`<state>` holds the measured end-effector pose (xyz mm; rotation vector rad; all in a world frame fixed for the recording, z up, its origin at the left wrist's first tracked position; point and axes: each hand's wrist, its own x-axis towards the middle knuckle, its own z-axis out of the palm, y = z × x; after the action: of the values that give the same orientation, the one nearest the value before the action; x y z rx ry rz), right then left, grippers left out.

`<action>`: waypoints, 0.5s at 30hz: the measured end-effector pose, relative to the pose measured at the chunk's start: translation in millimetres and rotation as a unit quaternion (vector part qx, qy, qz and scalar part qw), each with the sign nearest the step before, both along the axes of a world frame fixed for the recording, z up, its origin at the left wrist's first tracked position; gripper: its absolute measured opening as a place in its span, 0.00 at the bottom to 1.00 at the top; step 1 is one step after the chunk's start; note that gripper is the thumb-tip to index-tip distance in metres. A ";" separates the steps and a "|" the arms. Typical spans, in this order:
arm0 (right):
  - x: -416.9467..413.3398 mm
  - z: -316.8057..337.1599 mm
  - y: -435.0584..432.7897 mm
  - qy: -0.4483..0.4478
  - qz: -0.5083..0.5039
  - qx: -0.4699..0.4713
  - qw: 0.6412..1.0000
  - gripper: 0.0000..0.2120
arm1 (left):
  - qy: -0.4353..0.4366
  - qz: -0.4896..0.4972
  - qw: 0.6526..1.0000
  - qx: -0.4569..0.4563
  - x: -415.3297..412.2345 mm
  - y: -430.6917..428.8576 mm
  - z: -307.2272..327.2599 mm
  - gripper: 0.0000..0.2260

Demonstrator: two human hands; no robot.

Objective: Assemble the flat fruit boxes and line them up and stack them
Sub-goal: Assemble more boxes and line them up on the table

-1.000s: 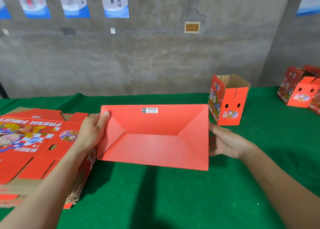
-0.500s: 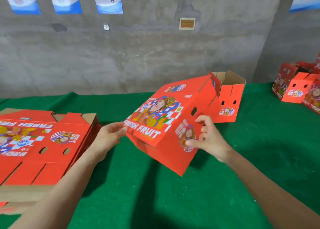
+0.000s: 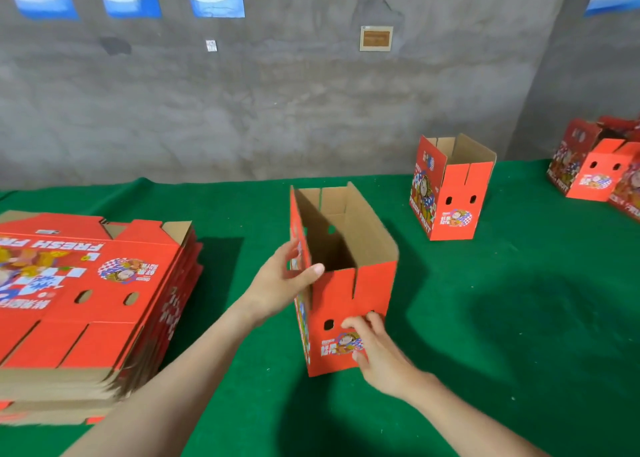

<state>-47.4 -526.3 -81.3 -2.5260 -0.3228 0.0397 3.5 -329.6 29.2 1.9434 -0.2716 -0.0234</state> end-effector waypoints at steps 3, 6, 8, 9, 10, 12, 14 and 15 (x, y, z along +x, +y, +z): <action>-5.7 -10.2 11.6 0.022 -0.017 -0.063 0.998 0.31 | 0.001 0.029 1.000 0.004 5.1 -8.2 0.0 0.37; -5.9 -12.5 19.3 0.022 -0.034 -0.103 0.994 0.37 | -0.023 0.067 0.997 0.037 17.1 -15.7 -3.4 0.29; -2.1 -12.5 22.5 0.017 -0.040 -0.121 0.992 0.38 | -0.057 0.070 0.992 0.086 24.1 -19.9 -7.0 0.26; 1.2 -12.0 23.3 0.018 -0.045 -0.127 0.991 0.38 | -0.069 0.062 0.992 0.081 26.6 -20.4 -8.5 0.25; 5.2 -11.1 23.7 0.022 -0.053 -0.130 0.990 0.37 | -0.065 0.047 0.996 0.047 29.1 -19.5 -9.9 0.24; 15.4 -8.3 20.6 0.030 -0.070 -0.130 0.989 0.34 | -0.008 -0.009 0.996 -0.084 33.5 -16.4 -15.6 0.22; 27.7 -4.6 13.2 0.035 -0.083 -0.130 0.987 0.34 | 0.067 -0.034 0.984 -0.161 40.3 -15.3 -30.9 0.22; 33.8 -2.5 8.9 0.038 -0.089 -0.130 0.987 0.34 | 0.093 -0.034 0.986 -0.131 43.4 -16.6 -42.8 0.22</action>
<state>-13.6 -517.5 -83.8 -2.7930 -0.0616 0.1150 46.9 -346.2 -13.6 1.6565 -0.2050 -0.2038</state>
